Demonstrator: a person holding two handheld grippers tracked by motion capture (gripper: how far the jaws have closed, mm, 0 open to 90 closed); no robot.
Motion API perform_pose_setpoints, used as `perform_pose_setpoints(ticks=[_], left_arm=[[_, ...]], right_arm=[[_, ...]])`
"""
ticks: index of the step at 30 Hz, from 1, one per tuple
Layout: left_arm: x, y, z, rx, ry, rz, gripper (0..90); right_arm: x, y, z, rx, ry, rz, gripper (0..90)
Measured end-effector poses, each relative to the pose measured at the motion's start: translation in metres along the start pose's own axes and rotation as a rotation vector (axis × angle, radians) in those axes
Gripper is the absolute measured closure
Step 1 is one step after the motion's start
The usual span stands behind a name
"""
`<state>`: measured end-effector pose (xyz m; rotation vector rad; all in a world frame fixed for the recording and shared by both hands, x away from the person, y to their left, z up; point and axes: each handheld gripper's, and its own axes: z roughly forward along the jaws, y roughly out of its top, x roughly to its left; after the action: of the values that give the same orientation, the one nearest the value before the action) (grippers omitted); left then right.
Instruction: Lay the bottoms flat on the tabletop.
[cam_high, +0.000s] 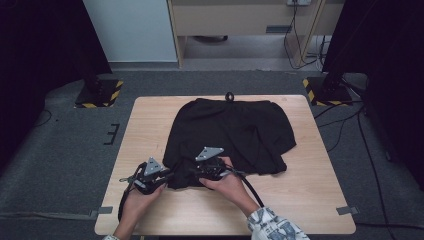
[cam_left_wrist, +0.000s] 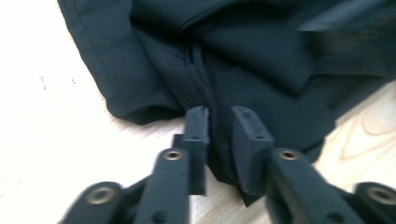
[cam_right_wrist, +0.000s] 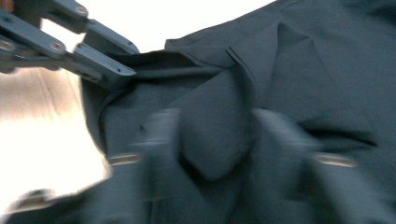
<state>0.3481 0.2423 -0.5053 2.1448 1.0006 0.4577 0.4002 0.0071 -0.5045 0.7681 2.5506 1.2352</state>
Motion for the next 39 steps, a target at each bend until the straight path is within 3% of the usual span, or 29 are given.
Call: perform_pose_setpoints(ticks=[1,4,7,9,10,13,14,15,16,17,21,23,27,30,31,34,36,37,38,39], left_arm=[[0.000,-0.001,-0.003,0.007,0.004,0.012,83.0],[0.002,-0.002,-0.007,0.011,0.007,0.008,83.9],[0.005,-0.002,-0.011,-0.007,0.042,0.025,77.9],[0.008,-0.002,-0.015,-0.046,0.071,0.045,65.0],[0.011,-0.002,-0.018,-0.069,0.091,0.046,65.0],[0.023,-0.006,-0.027,-0.132,0.108,-0.010,57.8],[0.023,-0.006,-0.027,-0.132,0.108,-0.010,56.5],[0.028,-0.009,-0.027,-0.139,0.113,-0.047,54.7],[0.028,-0.009,-0.027,-0.139,0.113,-0.047,54.8],[0.028,-0.010,-0.025,-0.132,0.117,-0.052,54.7],[0.025,-0.008,-0.020,-0.123,0.118,-0.036,52.9],[0.022,-0.005,-0.018,-0.137,0.109,-0.024,49.3],[0.010,0.007,-0.008,-0.155,0.074,0.037,43.1],[0.005,0.013,-0.002,-0.156,0.065,0.046,39.5],[0.002,0.021,-0.001,-0.163,0.058,0.048,38.1],[0.001,0.030,-0.003,-0.182,0.069,0.040,37.6],[-0.002,0.038,-0.005,-0.226,0.034,0.019,37.7],[-0.007,0.046,-0.002,-0.237,-0.030,0.015,37.8],[-0.007,0.046,-0.002,-0.237,-0.030,0.015,37.8],[-0.014,0.048,0.006,-0.217,-0.036,0.047,37.6]], right_arm=[[0.003,0.000,0.002,0.012,-0.006,-0.013,85.9],[0.004,-0.003,-0.003,0.012,-0.004,-0.021,89.5],[0.001,-0.011,-0.019,0.006,-0.011,-0.025,89.8],[-0.007,-0.023,-0.042,-0.003,-0.031,-0.017,89.9],[-0.007,-0.023,-0.042,-0.003,-0.031,-0.017,89.9],[-0.023,-0.043,-0.069,-0.006,-0.067,0.016,89.8],[-0.023,-0.043,-0.069,-0.006,-0.067,0.016,89.8],[-0.032,-0.053,-0.081,-0.010,-0.089,0.034,89.8],[-0.032,-0.053,-0.081,-0.010,-0.089,0.034,89.8],[-0.041,-0.062,-0.092,-0.019,-0.116,0.053,89.8],[-0.054,-0.075,-0.106,-0.046,-0.145,0.098,89.7],[-0.061,-0.080,-0.113,-0.050,-0.132,0.125,89.2],[-0.055,-0.081,-0.110,-0.058,-0.107,0.114,87.8],[-0.049,-0.079,-0.108,-0.079,-0.082,0.115,88.4],[-0.042,-0.073,-0.106,-0.082,-0.073,0.083,88.9],[-0.035,-0.067,-0.106,-0.094,-0.053,0.068,89.2],[-0.024,-0.058,-0.105,-0.109,-0.022,0.041,89.2],[-0.015,-0.053,-0.101,-0.115,0.004,0.025,89.1],[-0.015,-0.053,-0.101,-0.115,0.004,0.025,89.1],[-0.006,-0.049,-0.091,-0.109,0.025,0.018,88.9]])
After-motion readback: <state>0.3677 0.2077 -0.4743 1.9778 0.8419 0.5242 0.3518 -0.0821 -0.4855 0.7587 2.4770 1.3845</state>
